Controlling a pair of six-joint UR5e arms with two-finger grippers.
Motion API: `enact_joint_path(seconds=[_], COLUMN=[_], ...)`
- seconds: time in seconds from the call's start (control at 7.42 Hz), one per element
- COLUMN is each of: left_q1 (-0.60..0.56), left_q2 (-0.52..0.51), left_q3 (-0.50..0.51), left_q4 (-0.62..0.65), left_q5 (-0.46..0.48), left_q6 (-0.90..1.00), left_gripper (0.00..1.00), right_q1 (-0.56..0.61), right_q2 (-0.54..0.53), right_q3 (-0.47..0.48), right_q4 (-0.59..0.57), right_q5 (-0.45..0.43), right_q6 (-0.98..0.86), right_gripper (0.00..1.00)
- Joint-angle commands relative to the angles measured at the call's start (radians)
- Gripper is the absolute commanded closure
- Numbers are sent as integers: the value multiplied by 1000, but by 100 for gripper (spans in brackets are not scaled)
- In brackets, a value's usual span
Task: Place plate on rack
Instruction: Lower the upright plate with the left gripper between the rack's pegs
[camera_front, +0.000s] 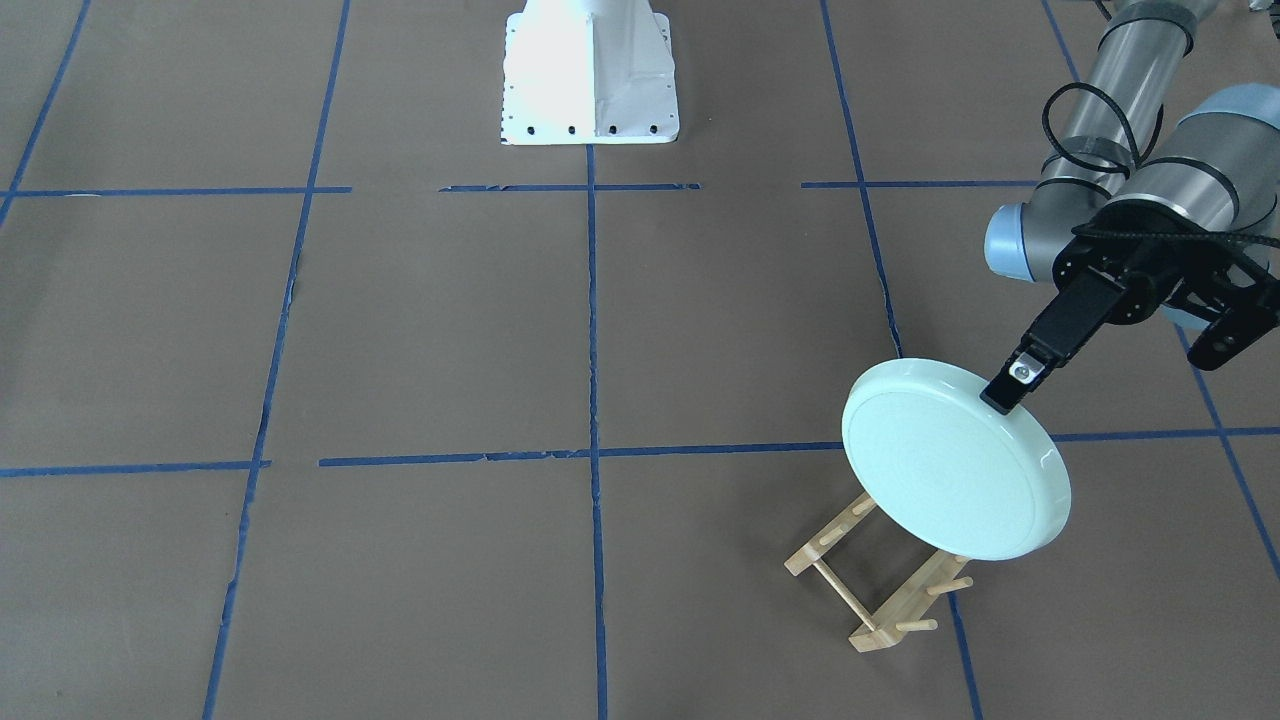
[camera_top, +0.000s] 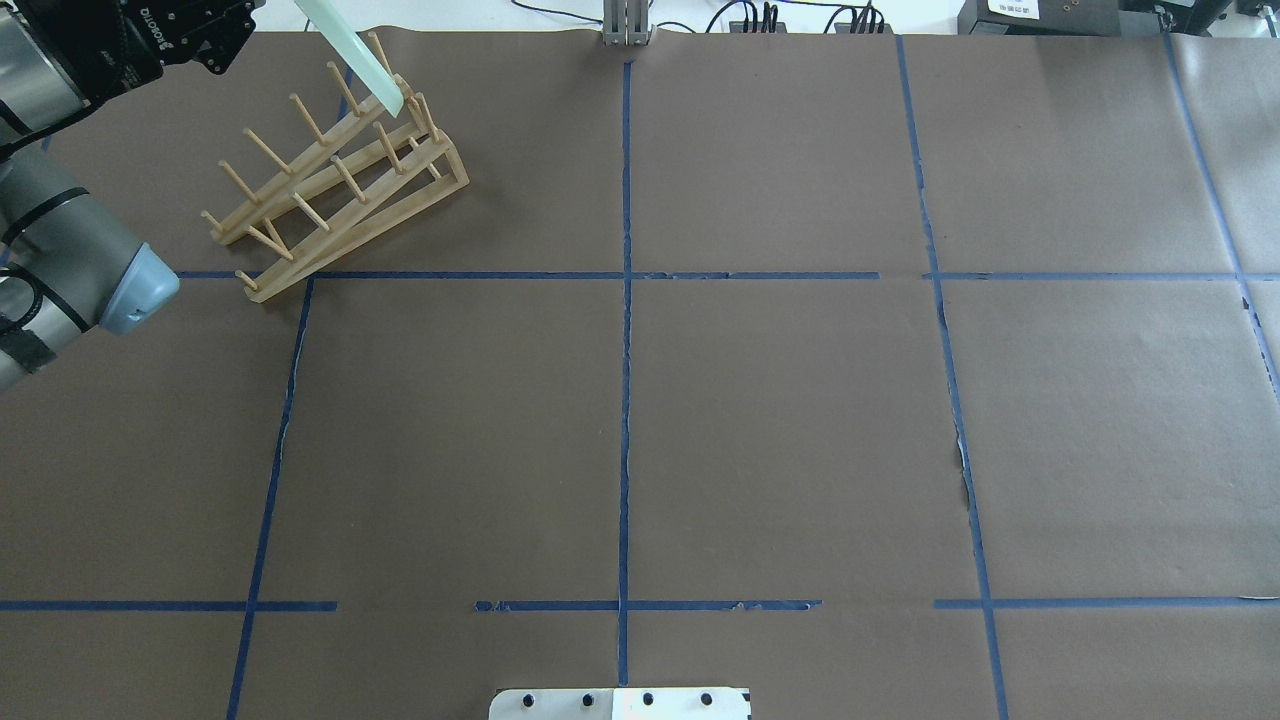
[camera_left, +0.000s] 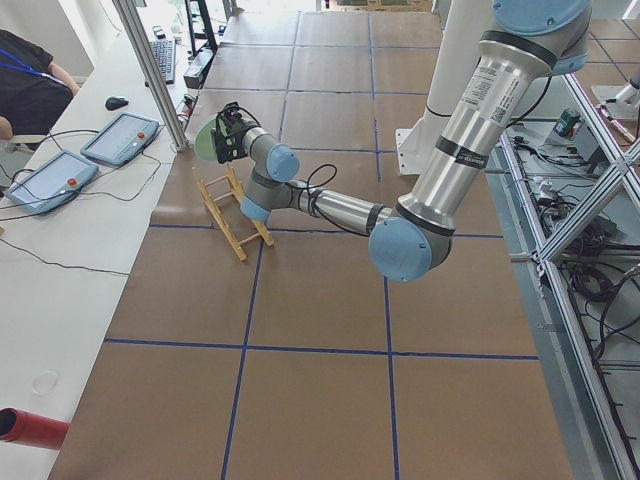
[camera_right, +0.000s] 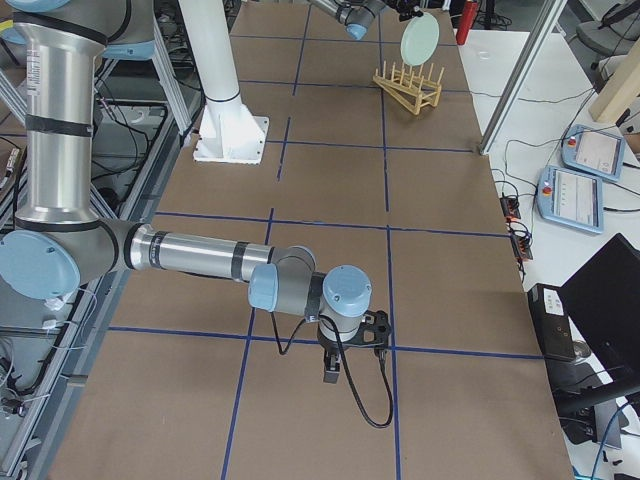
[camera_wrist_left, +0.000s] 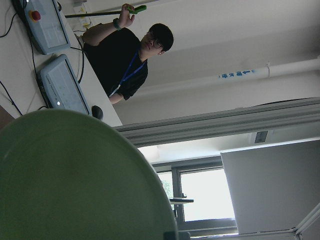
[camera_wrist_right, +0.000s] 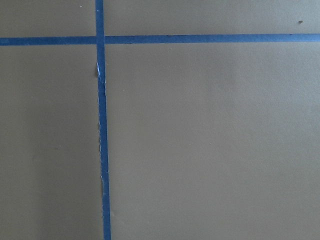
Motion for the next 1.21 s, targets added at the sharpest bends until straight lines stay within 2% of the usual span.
enact_joint_path(seconds=[0.0,1.08], left_q1=[-3,-5], left_q2=[-31,-71], left_q3=[50,150], left_q4=[8,11], left_q5=[14,17], left_q6=[-1,4], left_gripper=[100,100], right_q1=[0,1], right_q2=[0,0], right_q3=[0,0], right_q4=[0,0], right_q5=[0,0], right_q6=[-2,-2], right_gripper=[0,0])
